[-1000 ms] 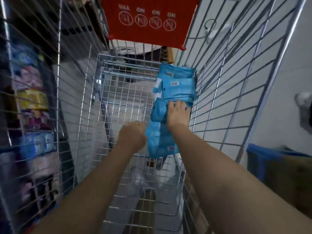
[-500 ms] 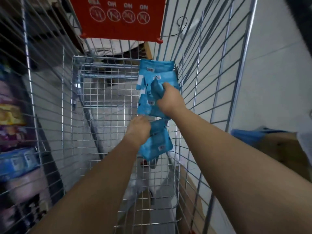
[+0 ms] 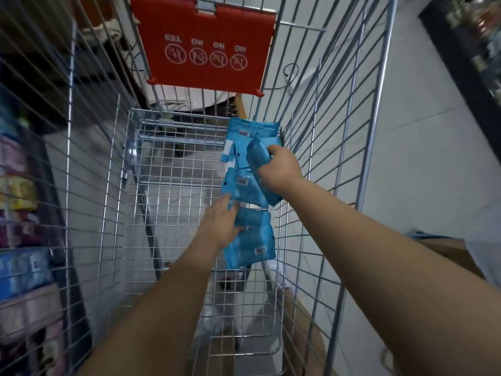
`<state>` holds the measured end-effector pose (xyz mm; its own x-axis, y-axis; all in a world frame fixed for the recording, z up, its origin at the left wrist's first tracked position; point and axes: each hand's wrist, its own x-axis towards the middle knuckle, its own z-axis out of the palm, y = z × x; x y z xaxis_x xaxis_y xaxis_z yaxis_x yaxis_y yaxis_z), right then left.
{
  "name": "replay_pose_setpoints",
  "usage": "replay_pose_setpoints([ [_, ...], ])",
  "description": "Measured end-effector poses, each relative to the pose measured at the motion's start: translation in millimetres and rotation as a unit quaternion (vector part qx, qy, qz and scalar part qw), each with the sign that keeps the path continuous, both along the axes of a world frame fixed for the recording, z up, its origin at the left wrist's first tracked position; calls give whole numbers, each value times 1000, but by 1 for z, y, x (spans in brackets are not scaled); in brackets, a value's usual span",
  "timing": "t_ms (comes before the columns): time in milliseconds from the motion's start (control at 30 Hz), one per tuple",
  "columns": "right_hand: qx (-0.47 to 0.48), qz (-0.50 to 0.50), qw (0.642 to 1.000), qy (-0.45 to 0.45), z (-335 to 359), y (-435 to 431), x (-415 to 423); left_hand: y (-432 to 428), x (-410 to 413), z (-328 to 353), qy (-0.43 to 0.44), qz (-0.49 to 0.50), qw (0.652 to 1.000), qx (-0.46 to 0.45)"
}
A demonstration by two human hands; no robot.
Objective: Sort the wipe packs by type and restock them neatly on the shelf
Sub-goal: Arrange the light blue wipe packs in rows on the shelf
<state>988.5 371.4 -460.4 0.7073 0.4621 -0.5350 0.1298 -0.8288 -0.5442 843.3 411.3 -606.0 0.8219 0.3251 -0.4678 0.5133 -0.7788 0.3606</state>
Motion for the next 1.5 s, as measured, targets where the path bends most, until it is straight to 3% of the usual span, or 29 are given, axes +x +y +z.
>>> replay_pose_setpoints([
  [233, 17, -16, 1000, -5, 8, -8, -3, 5, 16, 23, 79, -72, 994, 35],
  [300, 30, -12, 999, 0, 21, -10, -5, 9, 8, 47, 91, -45, 994, 31],
  [367, 41, -11, 999, 6, 39, -12, -7, 17, -6, 78, 31, 99, 994, -35],
  [433, 54, -8, 999, -2, 62, -11, -5, 29, -21, 118, -102, 244, 962, -68],
  [533, 114, -14, 991, 72, 109, -1, -1, 49, -43, 201, -282, 295, 913, 29],
  [600, 184, -28, 962, 200, 148, 12, -5, 62, -59, 257, -348, 248, 895, 131],
  [700, 263, 2, 885, 385, 211, 32, -22, 66, -94, 324, -384, 167, 874, 246],
  [867, 275, 178, 783, 528, 293, 39, -77, 16, -157, 412, -365, 204, 847, 329],
  [967, 242, 282, 744, 555, 326, 33, -128, -28, -198, 453, -313, 225, 852, 355],
  [1067, 218, 369, 707, 562, 351, 23, -184, -82, -248, 489, -244, 314, 836, 379],
  [1200, 177, 472, 670, 545, 378, -2, -269, -153, -319, 532, -35, 344, 803, 486],
  [1267, 155, 520, 643, 541, 391, -23, -315, -186, -353, 546, 11, 378, 783, 494],
  [1367, 129, 572, 601, 543, 405, -58, -386, -235, -406, 562, -5, 514, 733, 446],
  [1500, 112, 620, 574, 523, 415, -108, -490, -306, -496, 570, -198, 682, 637, 300],
])
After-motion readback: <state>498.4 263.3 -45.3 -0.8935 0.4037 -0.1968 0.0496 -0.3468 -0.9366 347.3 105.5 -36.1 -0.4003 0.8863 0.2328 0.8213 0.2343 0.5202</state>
